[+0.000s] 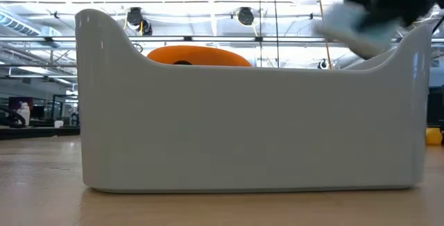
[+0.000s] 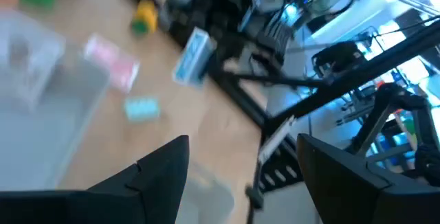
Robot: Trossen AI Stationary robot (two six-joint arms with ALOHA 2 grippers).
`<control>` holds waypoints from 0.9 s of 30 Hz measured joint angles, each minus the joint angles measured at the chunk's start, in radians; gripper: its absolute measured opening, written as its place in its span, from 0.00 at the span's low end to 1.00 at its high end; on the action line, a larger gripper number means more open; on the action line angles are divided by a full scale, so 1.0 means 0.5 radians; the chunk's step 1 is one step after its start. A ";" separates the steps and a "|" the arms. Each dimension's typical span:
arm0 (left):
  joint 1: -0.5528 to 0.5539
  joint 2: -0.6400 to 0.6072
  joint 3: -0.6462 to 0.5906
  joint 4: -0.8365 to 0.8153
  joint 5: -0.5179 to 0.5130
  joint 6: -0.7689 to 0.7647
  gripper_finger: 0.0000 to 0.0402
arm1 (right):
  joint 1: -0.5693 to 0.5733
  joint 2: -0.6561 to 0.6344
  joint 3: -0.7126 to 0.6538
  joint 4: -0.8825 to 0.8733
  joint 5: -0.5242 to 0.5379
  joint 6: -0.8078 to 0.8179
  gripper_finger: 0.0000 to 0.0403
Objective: Pick & Place Toys
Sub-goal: Put the blue deck of cards into the top gray bin
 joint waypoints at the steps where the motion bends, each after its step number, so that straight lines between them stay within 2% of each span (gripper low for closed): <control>1: 0.028 0.000 0.046 0.000 0.004 0.089 0.67 | -0.021 -0.005 0.001 0.139 -0.029 0.000 0.17; 5: 0.168 0.020 0.206 -0.021 0.138 0.341 0.67 | -0.094 0.029 0.002 0.627 -0.168 0.000 0.16; 9: 0.336 0.115 0.331 -0.029 0.409 0.431 0.67 | -0.129 0.120 0.004 0.879 -0.195 0.008 0.16; 15: 0.509 0.377 0.536 -0.220 0.773 0.468 0.67 | -0.141 0.294 0.004 1.083 -0.290 0.053 0.16; 27: 0.603 0.832 0.899 -0.259 1.238 0.529 0.67 | -0.141 0.414 0.003 1.233 -0.300 0.053 0.16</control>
